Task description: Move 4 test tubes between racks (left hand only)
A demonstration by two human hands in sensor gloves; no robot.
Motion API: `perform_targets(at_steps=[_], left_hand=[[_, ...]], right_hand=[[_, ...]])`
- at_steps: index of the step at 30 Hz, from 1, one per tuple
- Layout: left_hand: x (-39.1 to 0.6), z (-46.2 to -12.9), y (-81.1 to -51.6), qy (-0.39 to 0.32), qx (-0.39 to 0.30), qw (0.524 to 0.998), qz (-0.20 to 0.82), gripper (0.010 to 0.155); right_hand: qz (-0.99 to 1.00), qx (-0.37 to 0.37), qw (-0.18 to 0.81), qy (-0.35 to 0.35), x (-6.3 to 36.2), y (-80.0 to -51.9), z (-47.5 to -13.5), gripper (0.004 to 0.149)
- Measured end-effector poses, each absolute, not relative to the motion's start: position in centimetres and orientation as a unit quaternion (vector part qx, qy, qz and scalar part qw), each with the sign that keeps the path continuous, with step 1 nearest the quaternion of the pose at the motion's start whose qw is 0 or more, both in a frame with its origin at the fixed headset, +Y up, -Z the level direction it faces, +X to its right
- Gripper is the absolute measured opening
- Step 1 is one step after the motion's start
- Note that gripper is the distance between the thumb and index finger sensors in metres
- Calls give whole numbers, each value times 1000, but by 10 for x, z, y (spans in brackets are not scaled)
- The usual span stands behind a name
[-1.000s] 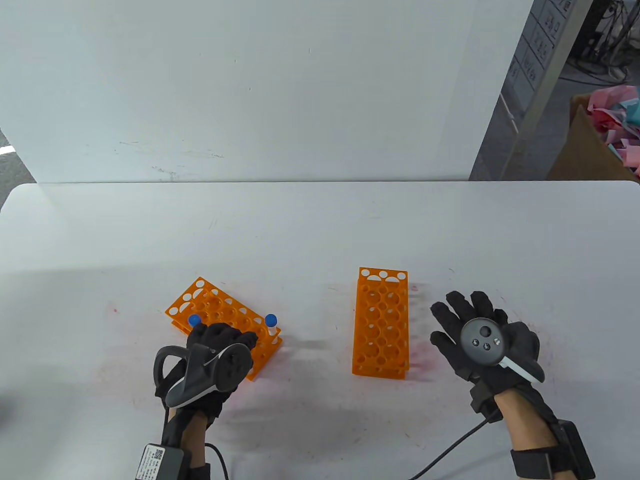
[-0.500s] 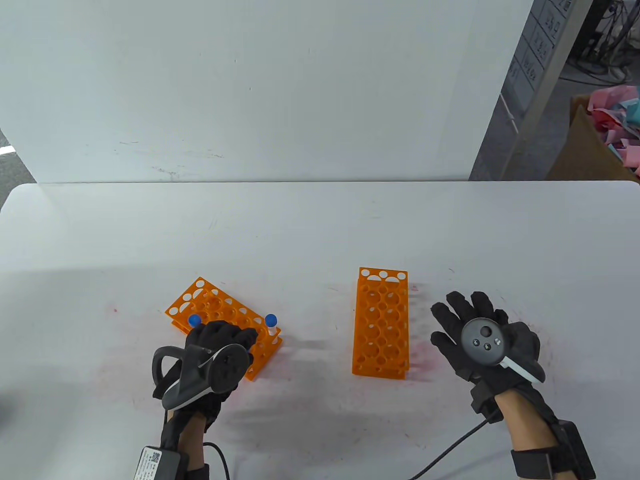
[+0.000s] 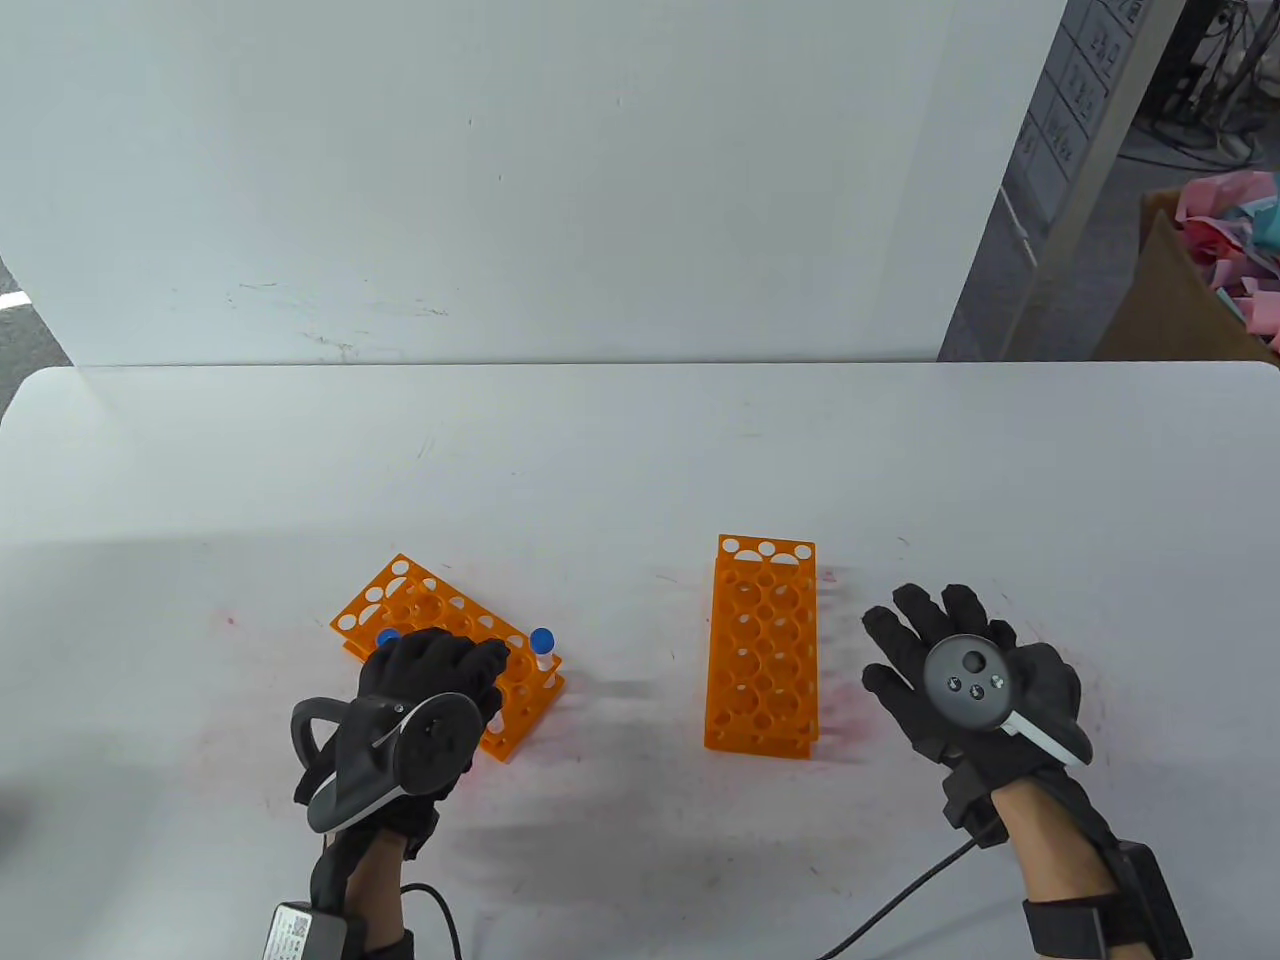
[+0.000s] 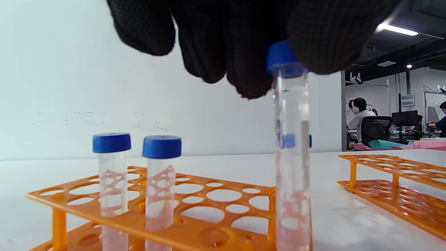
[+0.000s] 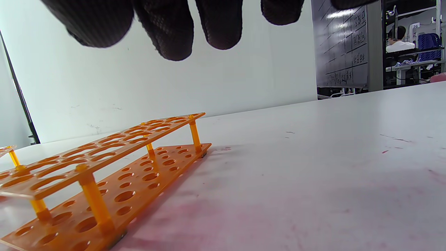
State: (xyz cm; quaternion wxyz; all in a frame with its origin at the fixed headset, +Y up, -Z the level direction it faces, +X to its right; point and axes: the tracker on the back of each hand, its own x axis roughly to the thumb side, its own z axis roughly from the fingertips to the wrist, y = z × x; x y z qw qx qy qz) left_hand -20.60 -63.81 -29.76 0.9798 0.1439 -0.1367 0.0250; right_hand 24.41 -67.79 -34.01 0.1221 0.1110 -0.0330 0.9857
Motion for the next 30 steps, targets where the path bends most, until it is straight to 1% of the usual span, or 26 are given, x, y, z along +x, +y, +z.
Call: perform_targets(at_steps=[8, 15, 19, 20, 25, 30], left_hand=[[-199, -298, -637, -149, 151, 976, 41, 49], [-182, -298, -636, -170, 147, 973, 40, 50], [-167, -303, -634, -191, 139, 971, 43, 50], [-161, -304, -633, -205, 148, 967, 40, 49], [-135, -310, -626, -232, 155, 960, -1, 50], [-114, -320, -627, -247, 140, 959, 23, 50]], right_hand=[[986, 113, 118, -29, 243, -678, -340, 60], [986, 110, 118, -33, 244, -676, -340, 60], [986, 107, 125, -35, 245, -675, -340, 60], [986, 107, 125, -35, 245, -675, -340, 60], [986, 109, 123, -33, 244, -675, -341, 60], [986, 111, 121, -34, 245, -675, -340, 60]])
